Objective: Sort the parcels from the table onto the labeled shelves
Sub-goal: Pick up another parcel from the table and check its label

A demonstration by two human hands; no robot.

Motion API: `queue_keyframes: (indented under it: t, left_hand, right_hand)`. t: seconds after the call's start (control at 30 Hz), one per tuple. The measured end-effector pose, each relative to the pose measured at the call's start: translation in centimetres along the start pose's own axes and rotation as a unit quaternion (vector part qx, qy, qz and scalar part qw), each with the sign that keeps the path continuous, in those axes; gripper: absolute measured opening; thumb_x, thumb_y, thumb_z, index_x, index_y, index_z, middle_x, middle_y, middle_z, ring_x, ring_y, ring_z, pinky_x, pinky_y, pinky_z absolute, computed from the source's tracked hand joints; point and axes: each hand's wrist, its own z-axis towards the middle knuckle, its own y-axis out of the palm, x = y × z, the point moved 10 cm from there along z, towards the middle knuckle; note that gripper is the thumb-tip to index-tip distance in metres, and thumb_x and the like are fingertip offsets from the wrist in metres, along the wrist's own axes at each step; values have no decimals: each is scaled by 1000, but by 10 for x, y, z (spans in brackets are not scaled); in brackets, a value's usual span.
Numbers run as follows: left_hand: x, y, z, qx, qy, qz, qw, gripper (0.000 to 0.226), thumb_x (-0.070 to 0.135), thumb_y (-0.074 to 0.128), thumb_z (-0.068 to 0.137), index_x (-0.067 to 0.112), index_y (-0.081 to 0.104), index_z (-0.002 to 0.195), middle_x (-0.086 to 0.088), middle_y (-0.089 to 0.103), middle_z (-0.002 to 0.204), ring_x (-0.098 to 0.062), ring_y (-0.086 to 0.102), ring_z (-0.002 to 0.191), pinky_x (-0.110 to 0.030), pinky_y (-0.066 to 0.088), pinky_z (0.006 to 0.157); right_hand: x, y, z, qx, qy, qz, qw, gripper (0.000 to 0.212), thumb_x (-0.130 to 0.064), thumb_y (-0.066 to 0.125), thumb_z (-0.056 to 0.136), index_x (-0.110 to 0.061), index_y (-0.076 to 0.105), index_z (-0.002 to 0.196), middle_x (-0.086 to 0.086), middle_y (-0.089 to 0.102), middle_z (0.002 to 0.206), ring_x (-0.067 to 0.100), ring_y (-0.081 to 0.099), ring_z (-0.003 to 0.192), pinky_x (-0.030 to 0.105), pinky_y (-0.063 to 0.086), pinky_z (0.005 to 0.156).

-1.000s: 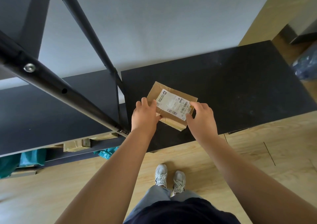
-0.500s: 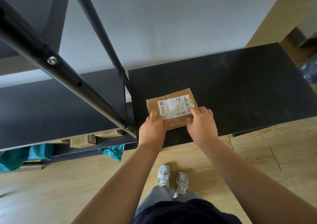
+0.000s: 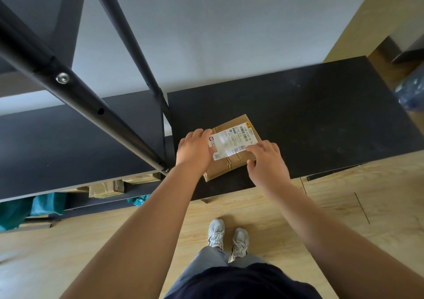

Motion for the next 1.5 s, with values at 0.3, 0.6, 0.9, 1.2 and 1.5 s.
queue_keyframes:
  t: [0.3, 0.6, 0.9, 1.2, 1.5]
  left_hand:
    - [4, 13, -32, 20, -43, 65, 997, 48, 45, 47, 99, 21, 43, 141, -6, 54, 135, -26, 51, 125, -41, 40, 107]
    - [5, 19, -55, -3, -70, -34, 997, 35, 40, 48, 100, 17, 45, 126, -4, 56, 115, -17, 60, 97, -28, 53, 72]
    - [-21, 26, -66, -26, -166, -160, 973, 26, 39, 46, 102, 16, 43, 115, -4, 66, 102, -18, 65, 80, -33, 58, 67]
    - [-28, 64, -44, -155, -232, -391, 877, 50, 45, 42, 102, 13, 50, 140, -4, 66, 125, -17, 62, 105, -27, 49, 75]
    - [-26, 61, -49, -141, -248, -467, 837, 46, 43, 48, 100, 13, 59, 133, -4, 69, 121, -17, 64, 106, -26, 52, 79]
  right_hand:
    - [21, 36, -12, -98, 111, 61, 987, 50, -51, 46, 98, -13, 50, 131, 5, 64, 119, 20, 61, 109, 40, 53, 90]
    - [11, 31, 4, -120, 86, 72, 986, 52, -37, 56, 97, -20, 39, 143, 0, 64, 126, 20, 66, 108, 38, 57, 86]
    - [13, 41, 14, -143, 102, 101, 979, 55, -30, 56, 97, -22, 35, 147, 2, 62, 130, 21, 65, 108, 30, 54, 72]
    - [26, 55, 19, -202, 181, 144, 952, 61, -47, 50, 98, -10, 42, 146, 7, 63, 129, 23, 64, 108, 26, 46, 73]
    - [28, 56, 14, -209, 202, 228, 929, 51, -50, 47, 98, -14, 54, 134, -4, 62, 105, 12, 58, 86, 21, 43, 59]
